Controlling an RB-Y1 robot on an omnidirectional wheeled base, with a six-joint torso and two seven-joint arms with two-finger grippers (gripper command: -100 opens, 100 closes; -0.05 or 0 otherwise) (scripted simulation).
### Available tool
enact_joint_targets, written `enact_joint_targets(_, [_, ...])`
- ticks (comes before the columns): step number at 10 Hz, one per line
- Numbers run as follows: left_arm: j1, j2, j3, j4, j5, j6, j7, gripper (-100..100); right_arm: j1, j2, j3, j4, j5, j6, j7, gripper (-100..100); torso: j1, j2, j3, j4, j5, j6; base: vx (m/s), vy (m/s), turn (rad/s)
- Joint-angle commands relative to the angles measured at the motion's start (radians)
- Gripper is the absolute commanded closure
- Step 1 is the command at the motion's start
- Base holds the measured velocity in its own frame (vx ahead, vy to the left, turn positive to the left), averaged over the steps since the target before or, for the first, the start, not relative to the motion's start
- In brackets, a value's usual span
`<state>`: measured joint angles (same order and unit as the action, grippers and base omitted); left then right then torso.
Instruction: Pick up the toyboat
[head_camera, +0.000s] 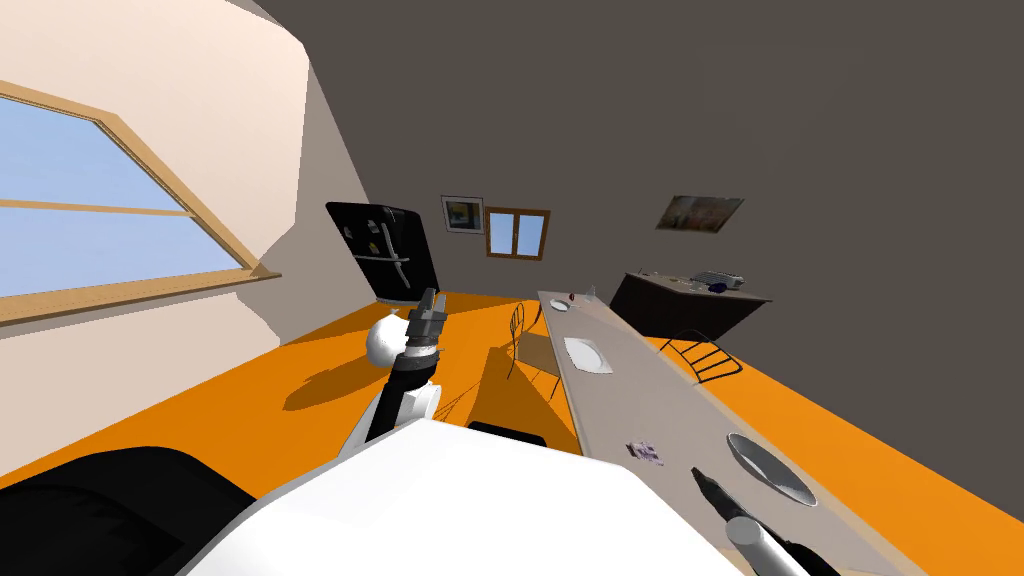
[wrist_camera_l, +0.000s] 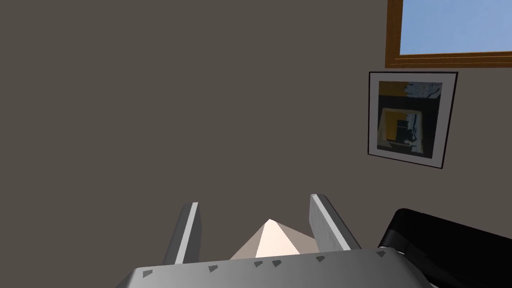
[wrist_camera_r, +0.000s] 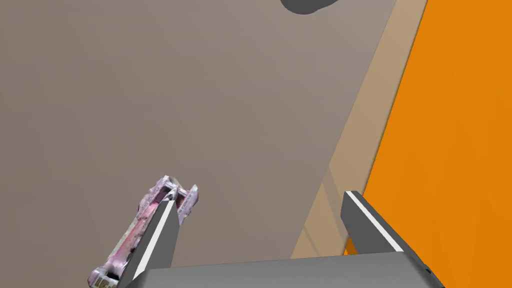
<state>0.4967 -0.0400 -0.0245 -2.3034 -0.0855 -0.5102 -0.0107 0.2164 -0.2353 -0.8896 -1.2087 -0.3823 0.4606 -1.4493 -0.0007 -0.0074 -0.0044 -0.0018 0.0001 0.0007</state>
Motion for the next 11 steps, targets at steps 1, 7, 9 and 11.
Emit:
enact_joint_targets(1, [0.0,0.0,0.0,0.0,0.0,0.0,0.0,0,0.0,-0.001,-0.01,0.033,-0.016,0.009,-0.023,-100,0.0,0.0,0.0,0.0,0.0,0.0,0.114,-0.006,0.007])
enact_joint_targets(7, [0.0,0.0,0.0,0.0,0.0,0.0,0.0,0,-0.023,0.015,-0.083,0.182,-0.085,0.074,-0.157,-100,0.0,-0.004,-0.002,-0.001,0.0,0.0,0.169,-0.003,-0.005])
enact_joint_targets(9, [0.0,0.0,0.0,0.0,0.0,0.0,0.0,0,-0.029,0.024,-0.108,0.239,-0.111,0.097,-0.205,-100,0.0,0.0,0.0,0.0,0.0,0.0,0.143,-0.013,-0.026])
enact_joint_targets(11, [0.0,0.0,0.0,0.0,0.0,0.0,0.0,0,-0.031,0.028,-0.118,0.262,-0.121,0.105,-0.224,-100,0.0,0.001,0.0,0.0,0.0,0.0,0.093,-0.01,-0.01])
